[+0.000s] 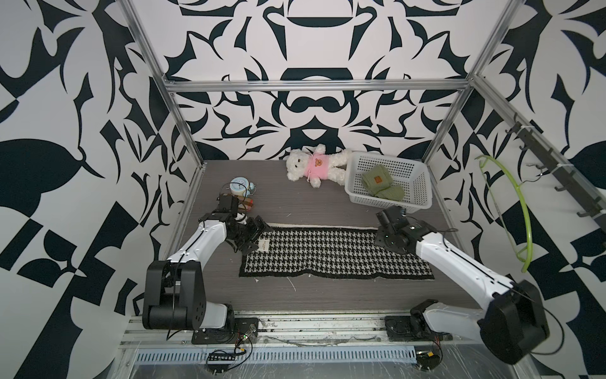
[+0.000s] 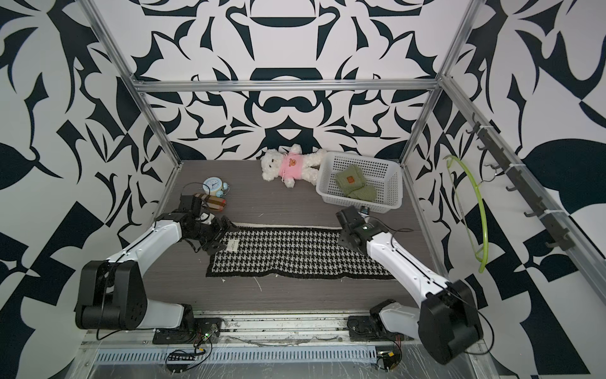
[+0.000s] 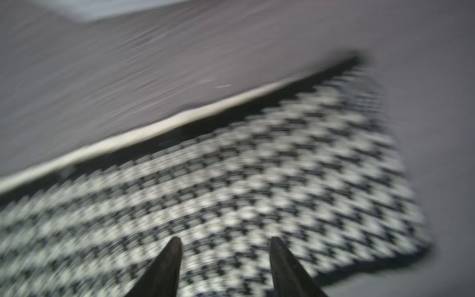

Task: Roll up the scarf and place it into the basket
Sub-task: Flatten out the scarf at the center of the board, then fold the scarf at the center of the board.

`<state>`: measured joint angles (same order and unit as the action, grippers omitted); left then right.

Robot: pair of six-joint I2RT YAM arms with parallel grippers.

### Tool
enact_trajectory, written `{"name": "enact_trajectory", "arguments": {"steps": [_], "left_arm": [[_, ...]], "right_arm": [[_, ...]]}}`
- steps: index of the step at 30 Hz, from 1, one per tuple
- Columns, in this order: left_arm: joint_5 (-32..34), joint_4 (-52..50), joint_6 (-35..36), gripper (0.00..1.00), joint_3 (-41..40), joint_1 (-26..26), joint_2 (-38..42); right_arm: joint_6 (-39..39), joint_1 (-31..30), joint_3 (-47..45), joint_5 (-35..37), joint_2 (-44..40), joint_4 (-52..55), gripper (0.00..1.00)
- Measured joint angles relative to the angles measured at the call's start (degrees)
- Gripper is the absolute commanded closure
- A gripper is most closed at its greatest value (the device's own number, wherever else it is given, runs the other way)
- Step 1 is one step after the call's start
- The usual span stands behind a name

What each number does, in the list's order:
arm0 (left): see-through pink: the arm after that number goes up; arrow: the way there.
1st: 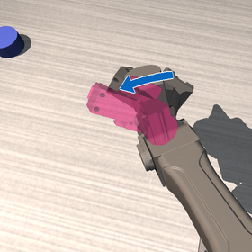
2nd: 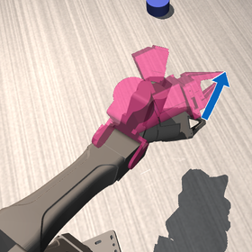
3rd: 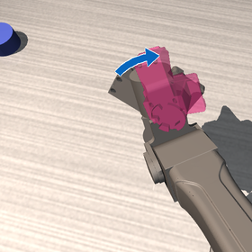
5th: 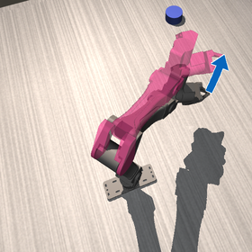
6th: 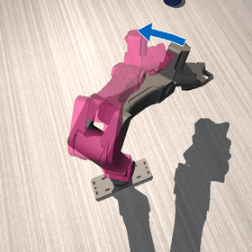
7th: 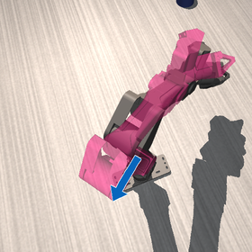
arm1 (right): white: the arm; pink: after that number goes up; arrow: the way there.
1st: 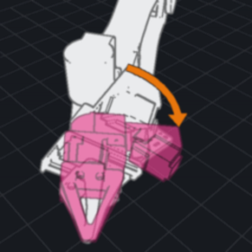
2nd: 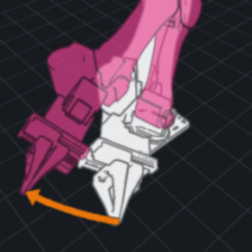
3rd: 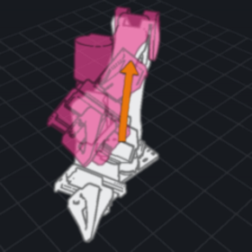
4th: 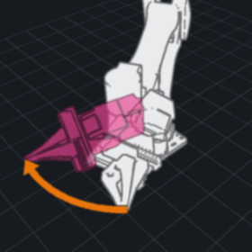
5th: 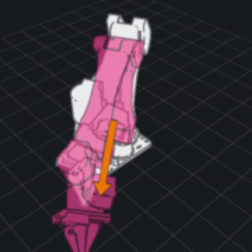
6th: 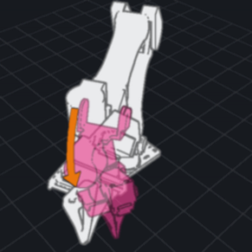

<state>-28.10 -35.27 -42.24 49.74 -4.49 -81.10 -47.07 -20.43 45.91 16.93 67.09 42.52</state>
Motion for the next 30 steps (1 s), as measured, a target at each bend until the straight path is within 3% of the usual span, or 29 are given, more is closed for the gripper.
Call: {"name": "enact_trajectory", "arguments": {"steps": [4,11,17,21,23,25,28,30], "left_arm": [[-0.2,0.4,0.0,0.11,1.3,-0.8,-1.4],[-0.4,0.8,0.1,0.11,1.9,-1.2,-2.8],[-0.4,0.2,0.2,0.11,3.1,-1.2,-2.9],[-0.4,0.1,0.1,0.11,4.2,-1.2,-2.9],[-0.4,-0.2,0.1,0.11,4.5,-1.2,-2.9],[-0.4,-0.4,0.1,0.11,4.7,-1.2,-2.9],[-0.3,-0.5,0.0,0.11,4.9,-1.2,-2.8],[-0.3,-0.6,0.0,0.11,4.9,-1.2,-2.6]], "right_arm": [[-2.6,11.2,-3.1,2.0,-1.4,5.0,0.38],[-2.6,28.3,-4.2,-2.0,4.1,5.1,0.4],[-3.1,39.1,-8.3,-8.5,4.4,2.9,0.43],[-3.9,42.4,-11.5,-13.4,6.6,0.3,0.44],[-4.0,42.7,-11.6,-14.9,7.5,-1.5,0.65],[-4.0,42.7,-11.9,-16.4,8.1,-3.5,0.75],[-3.4,42.7,-12.2,-18.4,8.9,-6.2,1.0],[-3.0,42.7,-12.2,-19.4,8.8,-7.9,1.0]]}}
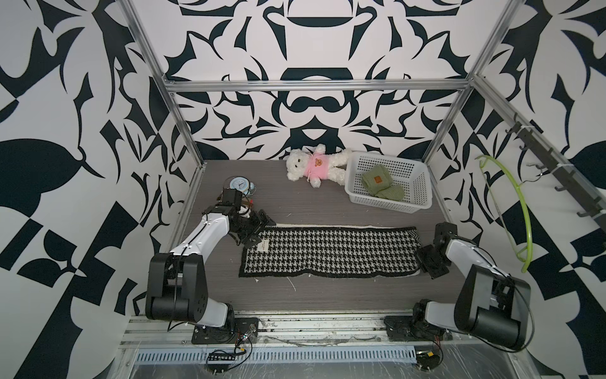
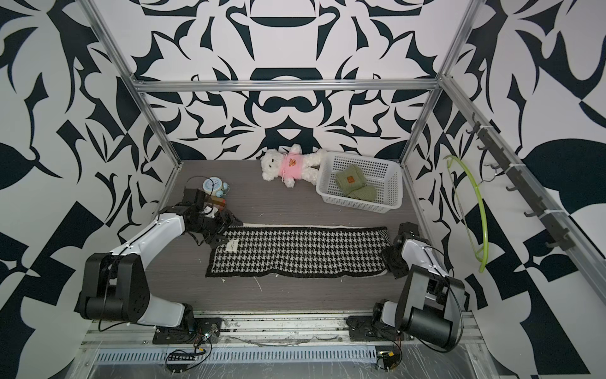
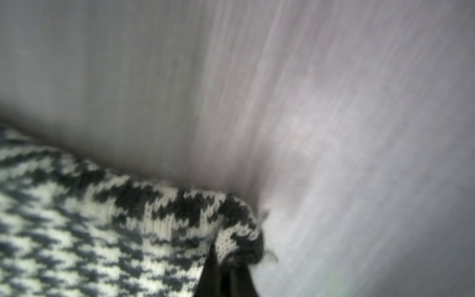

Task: Roll up the scarf and place it into the basket
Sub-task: Fold the scarf at the center of the board.

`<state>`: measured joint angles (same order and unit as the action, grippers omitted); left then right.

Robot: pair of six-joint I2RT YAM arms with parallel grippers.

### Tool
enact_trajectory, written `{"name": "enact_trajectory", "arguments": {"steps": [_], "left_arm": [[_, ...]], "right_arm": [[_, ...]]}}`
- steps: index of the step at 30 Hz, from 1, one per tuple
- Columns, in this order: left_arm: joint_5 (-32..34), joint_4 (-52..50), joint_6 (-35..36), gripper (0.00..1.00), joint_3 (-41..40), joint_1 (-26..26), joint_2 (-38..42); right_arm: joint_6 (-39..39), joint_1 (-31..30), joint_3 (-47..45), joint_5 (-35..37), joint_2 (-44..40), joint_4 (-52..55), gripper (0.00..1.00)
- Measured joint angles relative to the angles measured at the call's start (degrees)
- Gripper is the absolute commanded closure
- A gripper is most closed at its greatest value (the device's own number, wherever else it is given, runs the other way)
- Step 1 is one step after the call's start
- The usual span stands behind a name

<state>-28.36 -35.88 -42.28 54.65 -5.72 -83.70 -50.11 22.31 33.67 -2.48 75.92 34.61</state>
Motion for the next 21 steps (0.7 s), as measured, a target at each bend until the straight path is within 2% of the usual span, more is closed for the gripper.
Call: {"name": "enact_trajectory", "arguments": {"steps": [4,7,10,13,15,18,21], "left_arm": [[0.2,-0.3,-0.1,0.11,0.0,0.0,0.9],[0.3,-0.4,-0.1,0.1,0.1,-0.1,1.7],[0.2,-0.7,-0.1,0.1,0.6,-0.2,1.8],[0.2,-1.0,0.2,0.1,1.6,-0.3,1.8],[0.2,-1.3,0.3,0.1,2.5,-0.3,1.8],[0.2,-1.4,0.5,0.1,4.0,-0.3,1.8],[-0.1,-1.6,0.8,0.09,5.4,0.4,1.8]], "right_arm": [[0.3,-0.2,-2.5,0.7,-7.0,-0.6,1.0],[0.8,-1.2,-2.8,4.4,-18.9,5.9,1.0],[2.2,-3.4,1.4,7.2,-31.6,11.1,1.0],[3.4,-7.6,7.1,7.8,-38.9,12.7,1.0],[3.7,-10.6,9.9,6.1,-40.7,12.6,1.0],[3.7,-16.5,11.5,3.1,-38.1,10.9,1.0],[3.6,-30.6,13.8,4.3,-30.0,8.7,1.0]]}}
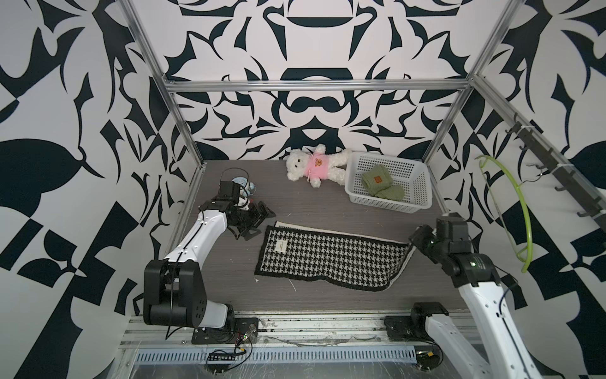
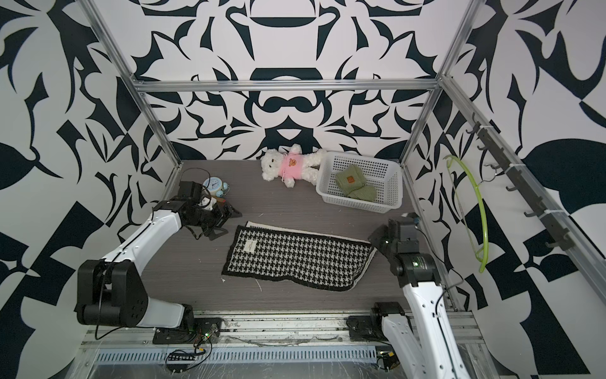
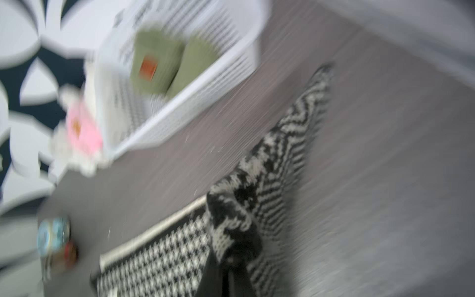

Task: Roll up the scarf and place it into the basket
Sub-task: Fold the scarf at the center of the board.

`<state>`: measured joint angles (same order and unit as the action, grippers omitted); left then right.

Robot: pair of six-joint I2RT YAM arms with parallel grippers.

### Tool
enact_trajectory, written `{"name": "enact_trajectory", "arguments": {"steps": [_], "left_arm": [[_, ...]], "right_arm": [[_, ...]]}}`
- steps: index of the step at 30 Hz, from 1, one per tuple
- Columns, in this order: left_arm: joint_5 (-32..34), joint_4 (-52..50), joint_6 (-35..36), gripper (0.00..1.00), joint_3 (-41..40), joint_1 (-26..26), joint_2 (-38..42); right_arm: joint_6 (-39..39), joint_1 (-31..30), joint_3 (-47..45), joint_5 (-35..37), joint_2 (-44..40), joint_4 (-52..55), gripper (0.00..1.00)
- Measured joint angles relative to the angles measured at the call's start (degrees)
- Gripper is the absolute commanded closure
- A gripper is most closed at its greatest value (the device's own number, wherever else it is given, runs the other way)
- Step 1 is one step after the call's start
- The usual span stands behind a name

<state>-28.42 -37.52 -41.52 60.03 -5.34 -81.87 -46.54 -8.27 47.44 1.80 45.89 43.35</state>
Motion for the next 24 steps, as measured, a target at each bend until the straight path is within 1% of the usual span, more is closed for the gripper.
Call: {"name": "enact_trajectory", "arguments": {"steps": [1,2,3,6,7,8,9,10,12,13,15,17,21,23,24], "left_arm": [[-0.1,0.0,0.0,0.09,0.1,0.5,0.1],[-0.3,-0.1,0.1,0.09,0.1,1.3,0.3],[-0.5,-0.3,0.2,0.09,0.1,2.2,0.6],[-1.2,-1.3,0.8,0.09,0.1,6.8,2.4],[-1.3,-1.6,1.2,0.09,0.1,8.3,3.1],[-1.4,-1.9,1.7,0.09,0.1,10.0,3.9],[-1.4,-2.4,2.3,0.09,0.1,11.5,4.7],[-1.4,-3.0,2.8,0.09,0.1,12.7,5.2],[-1.2,-4.3,4.3,0.07,0.1,14.1,6.1],[-1.2,-4.8,4.8,0.07,0.1,14.1,6.2],[-1.5,-5.2,5.7,0.07,0.0,13.0,6.1],[-1.6,-5.3,6.5,0.07,-0.2,10.4,5.6],[-1.1,-4.8,6.8,0.09,-2.5,0.7,2.9],[-0.9,-4.8,6.4,0.12,-4.8,-2.4,1.6],[-0.4,-4.7,5.9,0.12,-6.4,-3.0,1.3]], "right_arm": [[0.1,-4.6,1.2,1.1,2.8,-0.7,1.0],[0.0,-10.9,3.2,2.1,6.9,-2.0,1.0],[0.1,-15.6,5.1,3.0,10.3,-3.1,1.0],[0.4,-32.2,15.1,4.5,26.3,-8.6,1.0],[0.6,-36.6,19.2,4.5,31.7,-9.9,1.0],[0.7,-41.1,24.1,4.4,37.7,-11.4,0.94],[0.7,-45.1,28.8,3.9,43.3,-13.0,0.79],[0.2,-47.8,32.2,3.5,47.5,-14.2,0.66],[0.2,-53.0,37.0,1.6,54.6,-17.3,0.36],[0.0,-54.5,37.1,0.9,55.9,-18.1,0.23],[0.1,-56.1,35.7,0.1,56.8,-18.3,0.22],[0.1,-55.4,33.8,0.4,55.6,-17.9,0.22],[0.2,-50.3,29.6,2.0,49.8,-17.7,0.22],[0.2,-47.7,27.6,3.4,46.3,-17.4,0.23],[0.2,-46.3,26.8,4.1,44.7,-17.3,0.23]]}}
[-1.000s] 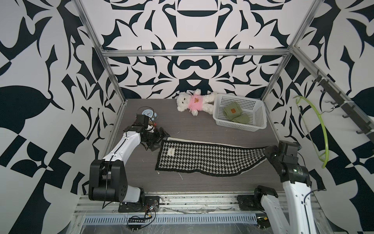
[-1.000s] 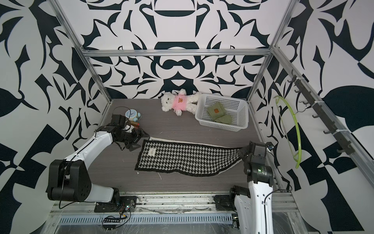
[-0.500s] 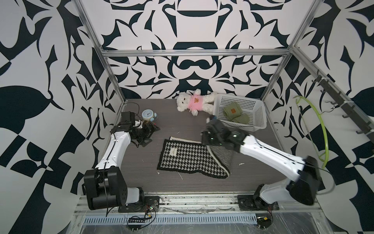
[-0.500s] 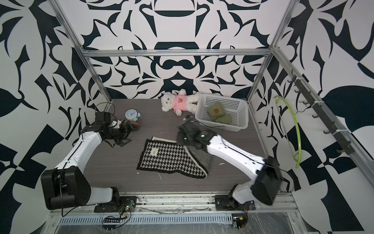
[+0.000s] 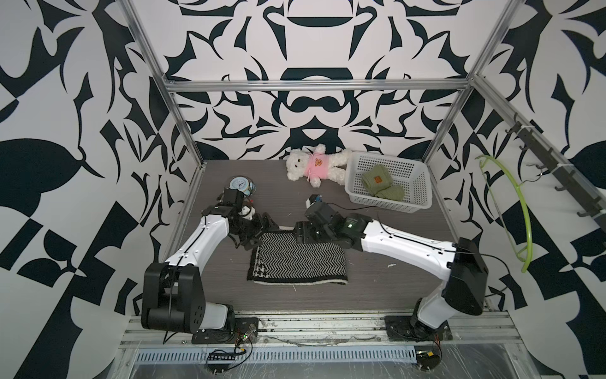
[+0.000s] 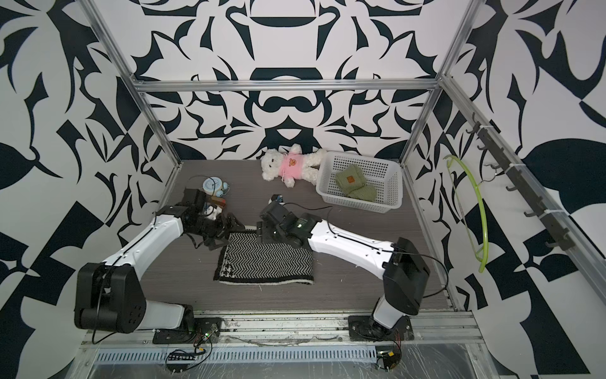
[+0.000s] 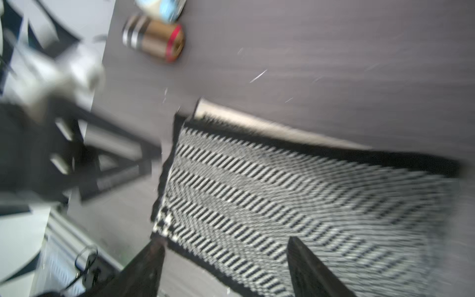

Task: Roll up the scarf and place it into the basket
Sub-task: Fold the scarf at the center of the board.

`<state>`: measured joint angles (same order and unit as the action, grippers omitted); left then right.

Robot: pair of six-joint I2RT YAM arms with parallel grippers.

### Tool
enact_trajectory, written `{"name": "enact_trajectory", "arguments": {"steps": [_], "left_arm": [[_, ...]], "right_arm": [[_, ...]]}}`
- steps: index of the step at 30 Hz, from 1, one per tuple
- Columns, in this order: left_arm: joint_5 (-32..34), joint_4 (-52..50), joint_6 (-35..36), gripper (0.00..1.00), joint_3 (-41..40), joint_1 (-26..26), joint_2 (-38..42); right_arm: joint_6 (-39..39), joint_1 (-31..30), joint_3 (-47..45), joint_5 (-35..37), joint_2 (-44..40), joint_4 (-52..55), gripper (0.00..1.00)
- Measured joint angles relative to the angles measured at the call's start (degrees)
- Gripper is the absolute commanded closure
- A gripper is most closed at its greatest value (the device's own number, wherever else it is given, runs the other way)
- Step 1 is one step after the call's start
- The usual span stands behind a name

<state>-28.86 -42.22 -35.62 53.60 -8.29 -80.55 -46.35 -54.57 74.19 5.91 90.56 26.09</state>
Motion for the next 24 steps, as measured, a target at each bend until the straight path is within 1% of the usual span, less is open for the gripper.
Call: {"name": "enact_trajectory", "arguments": {"steps": [4,5,6,9,11,13,15,18,24], "left_arm": [[3.2,-0.5,-1.0,0.12,-4.2,0.1,-0.1],[3.8,-0.5,-1.2,0.12,-4.5,0.1,-0.1],[4.1,-0.5,-1.4,0.13,-4.5,0.2,-0.3],[4.3,0.0,-1.7,0.14,-4.5,0.2,-1.2],[4.7,0.0,-1.8,0.14,-4.5,0.2,-1.8],[5.1,0.0,-2.0,0.22,-4.5,0.2,-1.9],[5.5,0.2,-1.8,0.23,-4.5,0.2,-2.4],[5.8,0.5,-1.6,0.28,-4.5,0.2,-4.2],[7.0,1.6,-1.2,0.28,-4.8,0.2,-5.7]], "right_arm": [[0.5,3.8,-2.4,1.8,-3.2,1.6,0.26],[0.8,4.5,-2.8,1.8,-3.3,2.1,0.29],[1.2,5.0,-3.3,1.8,-3.0,2.4,0.34],[2.0,5.7,-4.7,1.4,-1.1,3.6,0.4],[2.0,5.7,-5.7,0.7,0.5,3.7,0.4],[1.9,5.7,-7.0,0.0,1.9,3.7,0.41],[1.9,5.7,-8.1,-0.8,2.9,3.7,0.41],[1.7,5.7,-9.1,-1.4,3.2,3.7,0.41],[1.7,5.7,-9.2,-1.8,3.2,3.4,0.41]]}}
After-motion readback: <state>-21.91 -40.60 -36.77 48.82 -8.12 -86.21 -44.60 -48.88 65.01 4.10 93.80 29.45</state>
